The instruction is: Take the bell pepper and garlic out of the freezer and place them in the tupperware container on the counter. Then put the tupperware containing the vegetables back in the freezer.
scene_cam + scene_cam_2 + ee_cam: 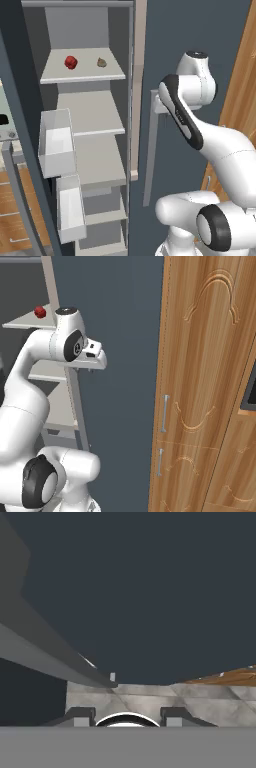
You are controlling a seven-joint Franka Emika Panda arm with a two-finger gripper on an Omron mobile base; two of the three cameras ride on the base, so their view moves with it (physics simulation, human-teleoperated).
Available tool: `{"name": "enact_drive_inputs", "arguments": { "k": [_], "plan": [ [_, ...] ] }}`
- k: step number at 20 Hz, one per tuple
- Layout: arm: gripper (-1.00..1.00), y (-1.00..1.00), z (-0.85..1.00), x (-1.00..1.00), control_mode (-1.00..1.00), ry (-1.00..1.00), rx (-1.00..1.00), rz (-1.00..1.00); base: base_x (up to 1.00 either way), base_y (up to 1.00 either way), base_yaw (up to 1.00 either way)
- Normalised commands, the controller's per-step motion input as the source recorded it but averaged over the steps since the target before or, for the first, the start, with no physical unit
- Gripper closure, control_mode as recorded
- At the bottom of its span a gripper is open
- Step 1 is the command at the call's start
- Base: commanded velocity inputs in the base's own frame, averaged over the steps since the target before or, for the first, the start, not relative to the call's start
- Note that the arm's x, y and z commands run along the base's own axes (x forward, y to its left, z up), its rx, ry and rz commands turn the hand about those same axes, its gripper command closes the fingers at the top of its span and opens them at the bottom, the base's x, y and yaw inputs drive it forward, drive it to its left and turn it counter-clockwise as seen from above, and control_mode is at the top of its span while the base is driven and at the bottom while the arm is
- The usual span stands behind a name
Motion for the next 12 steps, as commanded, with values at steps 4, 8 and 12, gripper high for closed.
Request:
{"name": "enact_drive_inputs", "arguments": {
  "k": [4, 8, 12],
  "plan": [
    [-1.0, 0.0, 0.03, -0.22, -1.0, -0.13, 0.0, 0.0, 0.0, 0.0, 0.0],
    [-1.0, 0.0, 0.37, -0.54, -1.0, -0.25, 0.02, 0.0, 0.0, 0.0, 0.0],
    [-1.0, 0.0, 0.42, -0.6, -1.0, -0.13, 0.02, 0.0, 0.0, 0.0, 0.0]
  ]
}}
